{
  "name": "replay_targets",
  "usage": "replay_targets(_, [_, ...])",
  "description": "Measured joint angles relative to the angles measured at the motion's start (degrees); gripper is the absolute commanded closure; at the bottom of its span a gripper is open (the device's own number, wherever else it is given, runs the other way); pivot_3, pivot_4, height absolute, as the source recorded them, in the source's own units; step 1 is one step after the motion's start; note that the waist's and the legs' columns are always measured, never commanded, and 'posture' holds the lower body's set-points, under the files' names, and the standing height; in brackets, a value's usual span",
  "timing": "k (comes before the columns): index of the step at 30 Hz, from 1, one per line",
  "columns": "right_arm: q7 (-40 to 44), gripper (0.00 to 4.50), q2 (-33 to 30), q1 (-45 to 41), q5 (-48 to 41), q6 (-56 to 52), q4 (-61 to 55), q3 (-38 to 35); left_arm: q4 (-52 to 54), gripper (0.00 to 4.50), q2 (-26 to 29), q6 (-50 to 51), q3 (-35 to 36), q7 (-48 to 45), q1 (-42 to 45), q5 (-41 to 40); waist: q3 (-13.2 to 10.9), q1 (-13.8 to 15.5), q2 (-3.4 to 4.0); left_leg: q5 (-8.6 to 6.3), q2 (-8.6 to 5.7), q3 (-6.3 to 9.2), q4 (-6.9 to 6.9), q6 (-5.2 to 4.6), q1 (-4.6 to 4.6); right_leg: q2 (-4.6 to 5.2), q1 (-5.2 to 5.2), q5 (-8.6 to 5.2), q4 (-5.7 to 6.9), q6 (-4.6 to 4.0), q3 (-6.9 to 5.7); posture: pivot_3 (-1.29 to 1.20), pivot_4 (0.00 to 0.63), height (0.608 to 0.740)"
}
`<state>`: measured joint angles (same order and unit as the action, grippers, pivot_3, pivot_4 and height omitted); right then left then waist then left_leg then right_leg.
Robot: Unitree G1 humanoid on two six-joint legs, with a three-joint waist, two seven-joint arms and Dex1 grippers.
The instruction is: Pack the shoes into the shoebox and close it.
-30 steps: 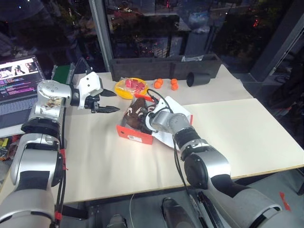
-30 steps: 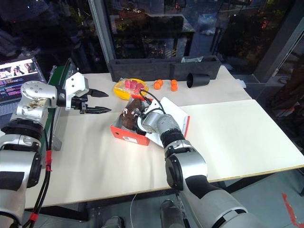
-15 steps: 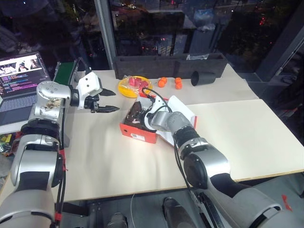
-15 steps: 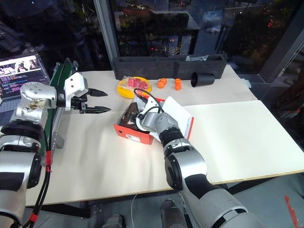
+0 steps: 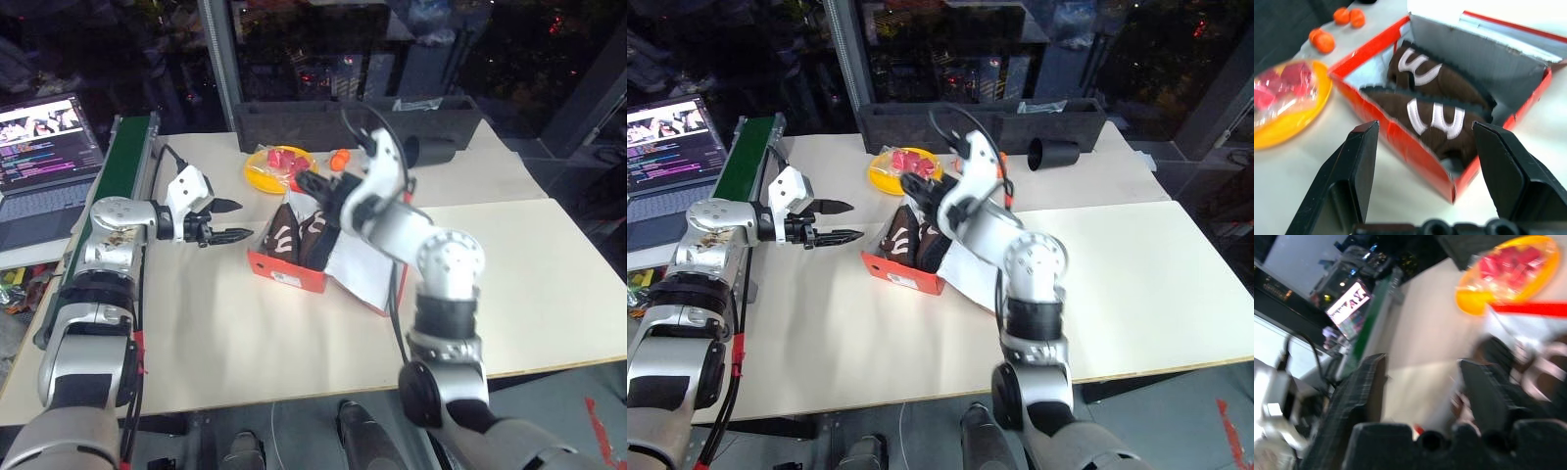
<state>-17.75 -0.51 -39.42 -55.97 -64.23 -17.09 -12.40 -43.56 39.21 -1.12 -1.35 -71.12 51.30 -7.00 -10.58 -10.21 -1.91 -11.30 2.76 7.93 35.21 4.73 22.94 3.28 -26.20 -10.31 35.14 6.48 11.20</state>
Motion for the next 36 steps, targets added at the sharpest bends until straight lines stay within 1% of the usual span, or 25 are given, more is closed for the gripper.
replay_targets(2, [0.5,3.54,-4.1,7.9,-2.1,-2.8,-6.4,0.0,-0.4,1.25,1.2,0.0,0.2,0.3,-0.9,0.2,0.0,0.3,0.0,0.03,0.0,0.0,0.03,0.03,0.02,0.0,0.0,-0.01,-0.04,0.0,0.01,0.0,0.15,0.727])
replay_targets(3, [0.9,3.89,-5.5,10.8,-3.6,-4.0,-8.5,-0.2,-0.8,1.25,1.5,-0.1,0.2,0.4,-1.0,0.3,0.0,0.3,0.0,0.05,0.0,0.0,0.03,0.03,0.02,0.01,0.0,-0.02,-0.06,-0.02,0.01,0.0,0.15,0.727])
replay_targets(5, [2.2,4.47,-8.1,16.1,-7.3,-6.2,-13.6,0.2,-1.5,1.25,1.7,-0.5,0.3,0.7,-1.5,0.4,0.0,0.4,0.0,0.14,0.0,-0.01,0.02,-0.1,-0.04,-0.02,0.02,-0.02,-0.01,-0.03,0.02,0.0,0.15,0.727])
replay_targets(8, [4.5,4.47,-11.1,23.3,-12.2,-8.1,-19.4,3.1,-3.8,1.25,1.3,-2.2,0.1,1.4,-1.7,1.3,0.0,0.5,-0.04,0.28,0.0,-0.01,-0.01,-0.32,-0.15,-0.04,0.09,0.02,0.07,-0.1,0.02,0.0,0.15,0.727])
replay_targets(10, [5.3,4.47,-13.2,27.3,-11.5,-8.7,-20.6,6.5,-5.4,1.25,1.1,-3.2,0.0,1.9,-1.7,2.2,0.0,0.6,-0.06,0.29,0.0,-0.02,0.02,-0.33,-0.17,-0.03,0.14,-0.14,0.04,-0.44,0.03,0.0,0.15,0.727])
replay_targets(12, [5.4,4.47,-14.0,29.3,-8.4,-8.5,-20.2,9.4,-6.6,1.25,0.9,-4.1,-0.2,2.0,-1.7,2.6,0.0,0.7,-0.08,0.3,0.0,-0.03,0.06,-0.32,-0.14,-0.03,0.15,-0.14,0.02,-0.44,0.03,0.0,0.15,0.727])
replay_targets(14, [6.0,4.47,-14.3,30.9,-3.5,-6.5,-17.6,12.5,-7.3,1.25,0.5,-4.8,-0.4,2.1,-1.7,2.9,0.0,1.1,-0.12,0.3,0.0,-0.03,0.06,-0.32,-0.12,-0.03,0.15,-0.07,0.02,-0.32,0.03,0.0,0.15,0.727])
replay_targets(15, [6.2,4.47,-13.7,31.6,-0.7,-4.6,-15.2,13.3,-7.7,1.25,0.2,-5.0,-0.4,2.1,-1.7,3.0,0.0,1.3,-0.12,0.3,0.0,-0.03,0.06,-0.32,-0.1,-0.03,0.15,0.04,0.0,-0.13,0.02,0.0,0.15,0.727])
replay_targets(17, [6.7,4.47,-12.6,32.0,5.2,-0.2,-10.0,14.7,-8.3,1.25,-0.3,-5.2,-0.5,2.2,-1.6,3.3,0.0,1.6,-0.11,0.3,0.0,-0.03,0.06,-0.32,-0.02,-0.03,0.11,0.05,-0.07,-0.11,0.02,0.0,0.15,0.727])
replay_targets(19, [8.0,4.47,-13.5,32.0,11.0,3.7,-5.8,17.2,-8.6,1.25,-0.5,-5.3,-0.5,2.3,-1.5,3.6,0.0,1.8,-0.13,0.3,0.0,-0.03,0.06,-0.32,0.02,-0.02,0.11,0.05,-0.12,-0.1,0.02,0.0,0.15,0.727])
replay_targets(20, [8.5,4.47,-12.9,32.0,13.0,5.5,-3.9,17.5,-8.7,1.25,-0.5,-5.5,-0.5,2.4,-1.4,3.7,0.0,1.8,-0.13,0.3,0.0,-0.03,0.06,-0.32,0.01,-0.02,0.11,0.05,-0.12,-0.1,0.01,0.0,0.15,0.727])
replay_targets(22, [9.2,4.47,-9.9,32.1,16.2,10.6,-0.4,17.0,-8.9,1.25,-0.7,-5.9,-0.5,2.6,-1.2,3.7,0.0,1.8,-0.15,0.3,0.0,-0.03,0.04,-0.32,-0.05,-0.03,0.12,0.05,-0.05,-0.1,0.0,0.0,0.15,0.727])
replay_targets(24, [9.6,4.47,-5.7,32.4,18.2,16.2,3.2,15.5,-8.9,1.25,-1.1,-6.2,-0.5,2.8,-0.5,3.7,0.1,1.8,-0.25,0.31,0.0,-0.03,0.05,-0.32,-0.08,-0.04,0.15,0.06,-0.04,-0.09,0.0,0.0,0.15,0.727])
replay_targets(26, [9.9,4.47,-3.0,33.1,19.0,20.6,5.3,14.3,-8.9,1.25,-1.1,-6.2,-0.5,2.9,0.1,3.7,0.1,1.8,-0.28,0.31,0.0,-0.03,0.06,-0.31,-0.14,-0.03,0.28,0.07,-0.08,-0.08,0.0,0.0,0.15,0.727])
replay_targets(29, [9.2,4.47,3.0,33.5,18.8,28.4,8.7,8.0,-9.1,1.25,-1.2,-6.3,-0.5,2.9,0.5,3.8,0.2,1.9,-0.41,0.31,0.0,-0.03,0.06,-0.31,-0.24,-0.01,0.5,0.06,-0.14,-0.08,-0.01,0.0,0.15,0.727])
replay_targets(31, [8.9,4.47,4.5,33.1,18.5,32.5,10.5,5.4,-9.3,1.25,-1.4,-6.3,-0.6,2.9,0.5,3.9,0.2,2.1,-0.47,0.31,0.0,-0.03,0.06,-0.31,-0.34,0.0,0.72,0.05,-0.26,-0.08,-0.03,0.0,0.15,0.727])
replay_targets(33, [8.6,4.47,4.7,32.0,17.1,38.0,13.4,0.7,-9.4,1.25,-1.7,-6.4,-0.8,2.9,0.5,4.3,0.2,2.7,-0.47,0.31,0.0,-0.03,0.06,-0.31,-0.49,0.04,1.04,-0.03,-0.36,-0.01,-0.03,0.0,0.15,0.727])
replay_targets(36, [8.7,4.47,4.8,31.4,13.6,43.4,15.5,-4.0,-10.0,1.25,-1.7,-6.4,-0.8,2.9,0.5,4.7,0.2,3.2,-0.47,0.31,0.01,-0.03,0.05,-0.31,-0.49,0.04,1.05,-0.08,-0.36,-0.08,-0.04,0.0,0.15,0.727])
